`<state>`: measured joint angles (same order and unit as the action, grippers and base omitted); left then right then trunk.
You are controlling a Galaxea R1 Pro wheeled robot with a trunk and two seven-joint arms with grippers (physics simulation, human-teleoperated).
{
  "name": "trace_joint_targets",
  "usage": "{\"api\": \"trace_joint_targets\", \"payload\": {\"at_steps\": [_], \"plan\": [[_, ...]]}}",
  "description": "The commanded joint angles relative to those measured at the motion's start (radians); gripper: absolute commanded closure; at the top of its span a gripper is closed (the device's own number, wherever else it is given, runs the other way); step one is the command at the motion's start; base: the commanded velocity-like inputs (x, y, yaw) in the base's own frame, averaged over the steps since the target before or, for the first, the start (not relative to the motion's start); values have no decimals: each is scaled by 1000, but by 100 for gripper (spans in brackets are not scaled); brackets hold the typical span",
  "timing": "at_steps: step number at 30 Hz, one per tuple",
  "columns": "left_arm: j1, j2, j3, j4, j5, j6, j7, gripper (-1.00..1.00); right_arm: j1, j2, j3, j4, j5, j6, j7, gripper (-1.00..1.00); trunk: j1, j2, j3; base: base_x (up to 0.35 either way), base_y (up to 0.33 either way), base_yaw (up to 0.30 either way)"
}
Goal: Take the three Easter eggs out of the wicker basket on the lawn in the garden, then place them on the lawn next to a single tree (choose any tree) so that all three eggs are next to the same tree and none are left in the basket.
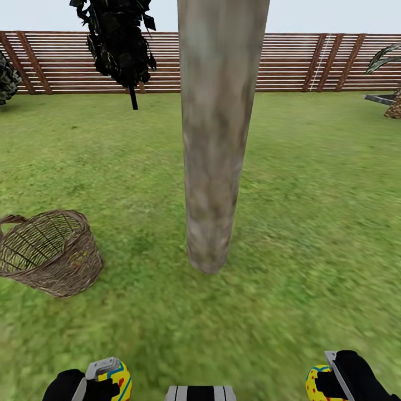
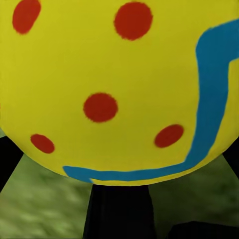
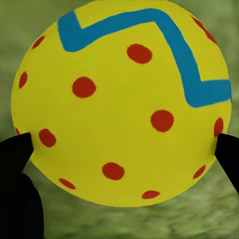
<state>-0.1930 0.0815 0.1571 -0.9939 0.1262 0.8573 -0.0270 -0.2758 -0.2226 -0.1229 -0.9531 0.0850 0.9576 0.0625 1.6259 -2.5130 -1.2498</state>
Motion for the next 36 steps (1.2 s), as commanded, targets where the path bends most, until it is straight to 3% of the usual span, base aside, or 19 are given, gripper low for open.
{"api": "trace_joint_targets", "payload": {"at_steps": [1, 8, 18, 25, 36], "plan": [[0, 0, 2, -1, 3, 5, -2, 100, 0, 0, -1, -1, 9, 4, 7, 100, 0, 0, -1, 0, 0, 0], [0, 0, 2, -4, 3, 5, -2, 100, 0, 0, -1, 0, 9, 4, 7, 100, 0, 0, -1, 0, 0, 0], [0, -3, 2, 3, 4, 4, -2, 100, 0, 0, 0, 0, 9, 4, 7, 100, 4, -3, -39, 0, 0, 0], [0, -3, 2, -2, 4, 5, -2, 100, 0, 0, 0, 0, 9, 5, 7, 100, 5, -3, -47, 0, 0, 0], [0, -5, -2, 8, 4, 3, -1, 100, 0, 0, 0, 1, 10, 5, 7, 100, 10, -5, -86, 0, 0, 0]]}}
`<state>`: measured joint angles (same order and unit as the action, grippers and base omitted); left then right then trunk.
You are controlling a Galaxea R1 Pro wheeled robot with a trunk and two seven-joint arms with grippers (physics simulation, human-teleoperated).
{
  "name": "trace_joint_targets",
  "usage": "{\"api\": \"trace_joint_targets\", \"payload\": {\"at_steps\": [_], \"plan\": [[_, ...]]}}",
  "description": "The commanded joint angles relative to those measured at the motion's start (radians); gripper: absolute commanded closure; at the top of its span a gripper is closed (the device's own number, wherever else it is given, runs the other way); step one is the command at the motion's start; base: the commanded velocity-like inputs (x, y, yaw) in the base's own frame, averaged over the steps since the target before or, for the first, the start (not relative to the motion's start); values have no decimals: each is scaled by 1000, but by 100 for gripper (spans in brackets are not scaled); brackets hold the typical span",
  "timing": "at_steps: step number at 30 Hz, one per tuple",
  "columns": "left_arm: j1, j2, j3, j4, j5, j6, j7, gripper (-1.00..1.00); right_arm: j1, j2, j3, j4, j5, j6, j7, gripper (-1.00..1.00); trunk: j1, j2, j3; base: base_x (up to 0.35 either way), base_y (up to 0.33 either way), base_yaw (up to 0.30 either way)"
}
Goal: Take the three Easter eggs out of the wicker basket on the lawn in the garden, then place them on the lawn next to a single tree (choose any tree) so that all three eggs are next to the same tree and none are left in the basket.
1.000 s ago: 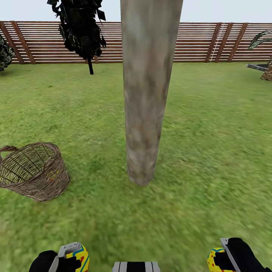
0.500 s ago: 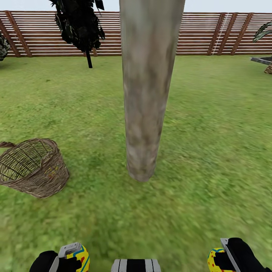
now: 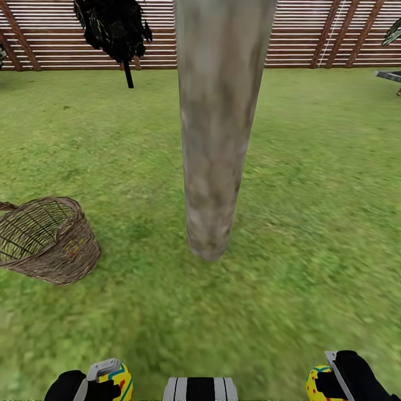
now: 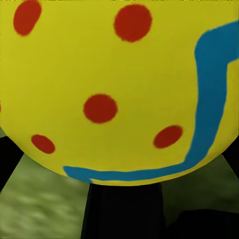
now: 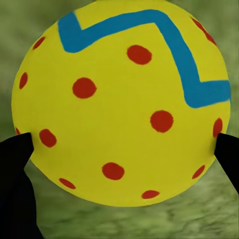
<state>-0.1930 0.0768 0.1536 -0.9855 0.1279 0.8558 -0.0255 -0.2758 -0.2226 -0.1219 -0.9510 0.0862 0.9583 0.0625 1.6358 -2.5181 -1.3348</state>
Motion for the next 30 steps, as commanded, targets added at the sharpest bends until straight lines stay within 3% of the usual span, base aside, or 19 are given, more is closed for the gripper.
{"api": "trace_joint_targets", "payload": {"at_steps": [1, 18, 26, 27, 30], "plan": [[0, 0, 1, -1, 3, 5, -3, 100, 0, 0, -1, -1, 9, 4, 7, 100, 0, -1, -5, 0, 0, 0], [0, -2, 0, -1, 1, 4, -2, 100, 0, 0, -1, 0, 9, 5, 7, 100, 7, -4, -67, 0, 0, 0], [0, -2, 1, -3, 2, 5, -4, 100, 0, 0, -1, 0, 9, 4, 7, 100, 7, -4, -67, 0, 0, 0], [0, -2, 1, -4, 3, 5, -4, -100, 0, 0, -1, 0, 9, 4, 7, 100, 7, -4, -67, 0, 0, 0], [0, -2, 3, -9, 3, 5, -3, -100, 0, 0, -1, 0, 9, 5, 7, 100, 7, -4, -67, 0, 0, 0]]}}
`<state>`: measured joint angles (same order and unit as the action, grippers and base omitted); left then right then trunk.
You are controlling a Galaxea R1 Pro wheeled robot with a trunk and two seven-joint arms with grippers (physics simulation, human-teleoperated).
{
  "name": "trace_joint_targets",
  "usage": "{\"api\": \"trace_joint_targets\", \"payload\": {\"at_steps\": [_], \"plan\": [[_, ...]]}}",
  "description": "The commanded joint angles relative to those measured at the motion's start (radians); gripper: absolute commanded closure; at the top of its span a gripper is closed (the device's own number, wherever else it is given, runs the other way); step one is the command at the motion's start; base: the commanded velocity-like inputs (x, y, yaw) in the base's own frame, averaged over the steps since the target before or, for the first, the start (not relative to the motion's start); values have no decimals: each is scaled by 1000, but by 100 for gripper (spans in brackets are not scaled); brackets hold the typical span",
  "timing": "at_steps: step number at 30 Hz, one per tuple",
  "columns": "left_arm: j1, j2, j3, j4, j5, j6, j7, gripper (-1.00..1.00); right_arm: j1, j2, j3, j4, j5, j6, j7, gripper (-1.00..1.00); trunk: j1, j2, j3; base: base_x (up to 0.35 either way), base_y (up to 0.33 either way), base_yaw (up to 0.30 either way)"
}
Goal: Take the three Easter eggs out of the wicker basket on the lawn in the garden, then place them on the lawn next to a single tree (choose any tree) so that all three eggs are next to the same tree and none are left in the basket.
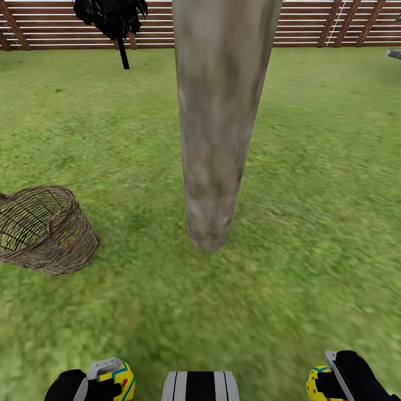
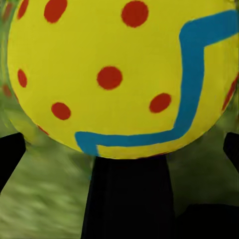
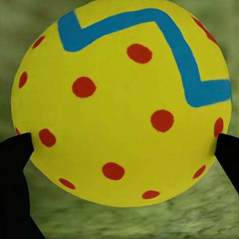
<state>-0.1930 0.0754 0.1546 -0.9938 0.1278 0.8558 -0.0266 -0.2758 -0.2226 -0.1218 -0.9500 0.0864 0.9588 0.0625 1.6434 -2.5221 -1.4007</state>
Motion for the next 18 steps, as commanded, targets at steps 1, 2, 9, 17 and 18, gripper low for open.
{"api": "trace_joint_targets", "payload": {"at_steps": [1, 2, 9, 17, 18], "plan": [[0, 0, 2, -1, 3, 5, -2, -100, 0, 0, -1, -1, 9, 4, 7, 100, 0, 0, -1, 0, 0, 0], [0, 0, 2, -1, 3, 5, -1, -100, 0, 0, -1, -1, 9, 4, 7, 100, 0, 0, -1, 0, 0, 0], [0, 0, 2, 6, 4, 5, -1, -100, 0, -1, -2, -1, 8, 3, 7, -100, 0, 0, -1, 0, 0, 0], [0, -2, -1, 9, 2, 3, 0, -100, 0, 0, -1, -1, 9, 3, 6, -100, -2, 0, 11, 0, 0, 0], [0, -2, -1, 9, 2, 3, 0, -100, 0, 0, -1, -1, 8, 3, 6, -100, -2, 1, 15, 0, 0, 0]]}}
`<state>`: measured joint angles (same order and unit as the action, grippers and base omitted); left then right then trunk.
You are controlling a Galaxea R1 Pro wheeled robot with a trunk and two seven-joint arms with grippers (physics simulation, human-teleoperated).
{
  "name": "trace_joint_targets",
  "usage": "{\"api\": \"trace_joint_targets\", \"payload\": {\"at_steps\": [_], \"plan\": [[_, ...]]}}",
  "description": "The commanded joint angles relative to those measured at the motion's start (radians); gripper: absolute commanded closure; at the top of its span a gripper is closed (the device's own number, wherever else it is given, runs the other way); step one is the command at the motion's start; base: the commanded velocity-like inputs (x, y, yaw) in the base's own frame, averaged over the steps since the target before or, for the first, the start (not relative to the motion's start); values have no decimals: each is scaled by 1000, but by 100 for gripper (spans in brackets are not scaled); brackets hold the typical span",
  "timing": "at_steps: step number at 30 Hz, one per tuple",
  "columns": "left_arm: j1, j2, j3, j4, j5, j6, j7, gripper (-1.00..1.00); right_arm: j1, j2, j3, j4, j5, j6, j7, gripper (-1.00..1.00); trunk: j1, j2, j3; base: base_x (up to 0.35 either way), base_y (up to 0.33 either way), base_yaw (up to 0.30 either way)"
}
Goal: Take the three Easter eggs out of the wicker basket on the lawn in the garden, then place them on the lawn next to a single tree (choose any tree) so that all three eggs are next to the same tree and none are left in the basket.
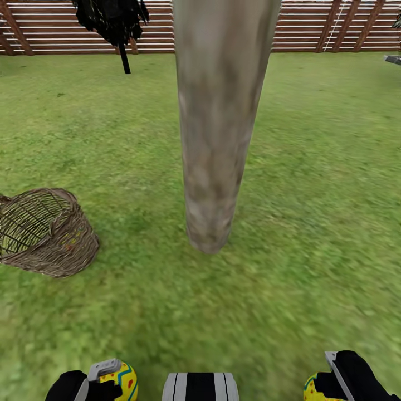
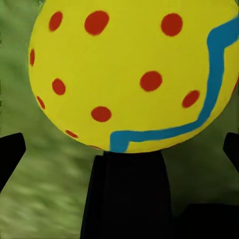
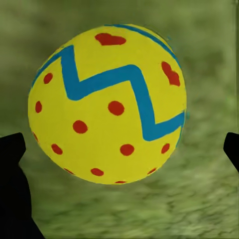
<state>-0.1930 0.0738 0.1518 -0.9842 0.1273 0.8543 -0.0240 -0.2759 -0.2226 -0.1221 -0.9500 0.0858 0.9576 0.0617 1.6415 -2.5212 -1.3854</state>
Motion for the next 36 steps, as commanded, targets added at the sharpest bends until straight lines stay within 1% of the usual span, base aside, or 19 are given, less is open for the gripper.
{"api": "trace_joint_targets", "payload": {"at_steps": [1, 5, 7, 9, 12, 16, 20, 36], "plan": [[0, 0, 2, -1, 2, 5, -2, -100, 0, 0, -1, -1, 8, 3, 7, -100, -1, 0, 3, 0, 0, 0], [0, -8, -1, -1, 0, -2, 1, -100, 0, -1, -2, -1, 5, -2, 10, -100, -2, 1, 19, 0, 0, 0], [0, -9, -2, 4, -1, -4, 2, -100, 0, -2, -2, -1, 3, -8, 12, -100, -2, 1, 19, 0, 0, 0], [0, -16, -2, 6, 0, -3, 1, -100, 0, -8, -2, 11, 1, -14, 15, -100, -2, 1, 19, 0, 0, 0], [0, -25, -3, 7, -1, -4, 1, -100, 0, -8, -2, 23, 0, -11, 12, -100, -4, 2, 30, -146, 0, 0], [0, -27, -4, 7, -2, -4, 3, -100, 0, -7, -2, 23, -1, -11, 12, -100, -6, 3, 46, -96, 0, 0], [0, -35, -5, 7, -5, -6, 6, -100, 0, -5, -2, 23, -2, -10, 11, -100, -7, 4, 61, -291, 0, 0], [0, -35, -5, 7, -5, -5, 3, -100, 0, -1, -3, 23, -1, -2, 10, -100, -15, 7, 123, -334, -16, 0]]}}
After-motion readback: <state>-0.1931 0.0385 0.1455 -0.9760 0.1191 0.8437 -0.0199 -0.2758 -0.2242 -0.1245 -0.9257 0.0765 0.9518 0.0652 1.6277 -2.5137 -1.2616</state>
